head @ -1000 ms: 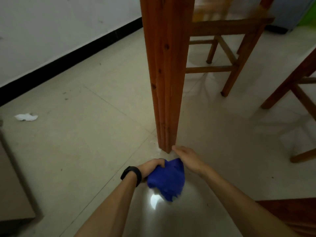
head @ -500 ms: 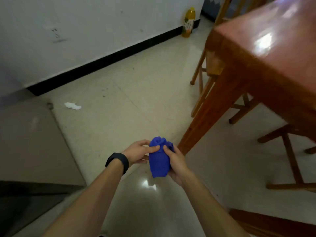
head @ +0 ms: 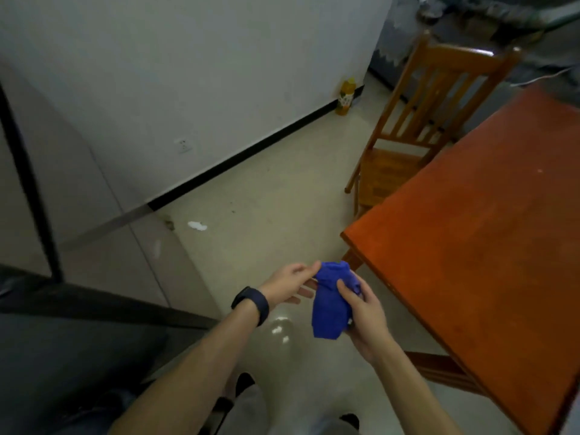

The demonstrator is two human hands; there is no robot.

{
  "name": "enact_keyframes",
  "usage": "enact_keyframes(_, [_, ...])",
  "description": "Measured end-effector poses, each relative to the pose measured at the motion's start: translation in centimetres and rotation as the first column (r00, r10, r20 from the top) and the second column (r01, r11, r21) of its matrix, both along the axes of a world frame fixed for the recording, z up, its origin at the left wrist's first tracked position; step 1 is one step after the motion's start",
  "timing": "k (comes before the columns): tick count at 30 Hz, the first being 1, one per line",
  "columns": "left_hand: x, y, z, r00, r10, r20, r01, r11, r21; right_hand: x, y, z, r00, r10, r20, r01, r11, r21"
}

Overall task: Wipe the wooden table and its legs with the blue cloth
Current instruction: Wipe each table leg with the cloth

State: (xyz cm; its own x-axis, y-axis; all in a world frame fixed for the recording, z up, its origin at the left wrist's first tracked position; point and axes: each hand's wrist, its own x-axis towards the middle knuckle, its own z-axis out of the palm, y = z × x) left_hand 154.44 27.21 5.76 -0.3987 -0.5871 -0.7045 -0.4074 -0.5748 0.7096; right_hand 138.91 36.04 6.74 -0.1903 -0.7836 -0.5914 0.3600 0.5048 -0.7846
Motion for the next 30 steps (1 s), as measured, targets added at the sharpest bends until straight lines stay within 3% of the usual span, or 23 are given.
enact_keyframes(4, [0.3,-0.3,7.8,0.982,-0.138,-0.132,0.123,0.985,-0.118,0.7,0.2,6.9,0.989,-0.096,-0.114,0.085,0.991,-0.100])
enact_keyframes(11, [-2.5,-3.3,11.2,0.949,-0.250,-0.191,0.201,0.948,-0.247,-0.5,-0.7,9.2,0.935,-0.190,-0.299,0.147,0.976,-0.160])
enact_keyframes(13, [-4.2,-5.3,11.9,0.938,-0.317,-0.143,0.268,0.921,-0.281,-2.3,-1.6,9.6,0.886,-0.228,-0.403,0.158,0.967,-0.199])
enact_keyframes(17, [-9.2,-10.8,14.3,0.869,-0.491,-0.052,0.446,0.827,-0.343,-7.4,-4.6,11.2,0.863,-0.026,-0.504,-0.152,0.939,-0.309])
enact_keyframes(19, [-12.2,-14.0,16.0,0.820,-0.572,-0.006,0.528,0.760,-0.380,-10.4,-6.9,12.4,0.846,-0.010,-0.532,-0.213,0.911,-0.355])
enact_keyframes(23, [-17.4,-19.0,19.3,0.833,-0.550,0.061,0.509,0.718,-0.475,-15.8,-12.1,14.6,0.803,-0.139,-0.579,-0.134,0.905,-0.404])
enact_keyframes(30, [-22.6,-26.2,22.1,0.775,-0.574,0.263,0.601,0.544,-0.586,-22.3,-21.2,16.2,0.785,-0.302,-0.541,-0.008,0.868,-0.496])
